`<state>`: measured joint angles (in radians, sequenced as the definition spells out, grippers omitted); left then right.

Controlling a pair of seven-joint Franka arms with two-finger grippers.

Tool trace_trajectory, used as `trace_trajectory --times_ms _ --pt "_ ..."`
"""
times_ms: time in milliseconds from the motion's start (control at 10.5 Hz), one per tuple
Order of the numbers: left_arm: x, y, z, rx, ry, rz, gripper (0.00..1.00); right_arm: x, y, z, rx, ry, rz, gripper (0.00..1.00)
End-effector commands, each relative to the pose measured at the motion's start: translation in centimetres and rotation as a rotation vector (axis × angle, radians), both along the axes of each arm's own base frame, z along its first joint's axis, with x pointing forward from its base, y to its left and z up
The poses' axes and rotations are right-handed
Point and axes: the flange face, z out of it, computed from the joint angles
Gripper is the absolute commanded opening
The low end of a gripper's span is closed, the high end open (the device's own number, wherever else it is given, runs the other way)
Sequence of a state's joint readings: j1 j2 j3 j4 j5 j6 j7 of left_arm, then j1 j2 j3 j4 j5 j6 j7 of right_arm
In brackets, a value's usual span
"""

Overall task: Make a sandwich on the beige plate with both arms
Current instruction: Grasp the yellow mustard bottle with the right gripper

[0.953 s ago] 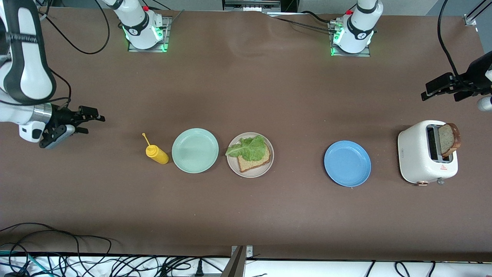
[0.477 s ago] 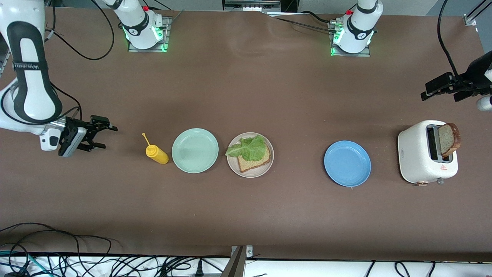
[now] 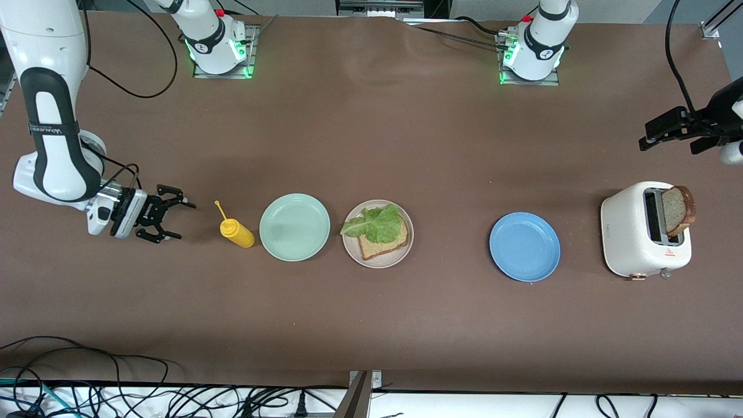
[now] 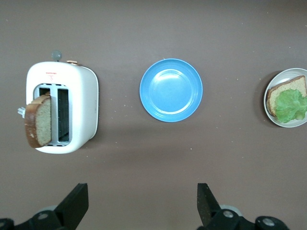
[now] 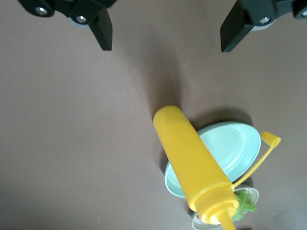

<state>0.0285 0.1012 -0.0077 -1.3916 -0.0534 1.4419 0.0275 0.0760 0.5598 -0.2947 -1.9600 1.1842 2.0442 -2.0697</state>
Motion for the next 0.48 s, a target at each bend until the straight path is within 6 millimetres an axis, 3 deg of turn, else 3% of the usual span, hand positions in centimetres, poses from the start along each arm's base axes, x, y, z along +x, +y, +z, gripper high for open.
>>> trace_trajectory --times_ms 0,191,381 --pt "0.2 0.4 0.9 0.027 -0.018 -0.023 1.00 0.3 1.7 -1.4 0.121 -0.137 0.055 1.00" --pt "0.4 0.5 1.0 0.030 -0.028 -0.024 1.00 -0.3 2.9 -4.4 0.221 -0.248 0.083 1.00" --pt "0.5 0.9 1.3 0.060 -0.052 -0.018 1.00 -0.4 4.3 -4.8 0.268 -0.285 0.107 1.00"
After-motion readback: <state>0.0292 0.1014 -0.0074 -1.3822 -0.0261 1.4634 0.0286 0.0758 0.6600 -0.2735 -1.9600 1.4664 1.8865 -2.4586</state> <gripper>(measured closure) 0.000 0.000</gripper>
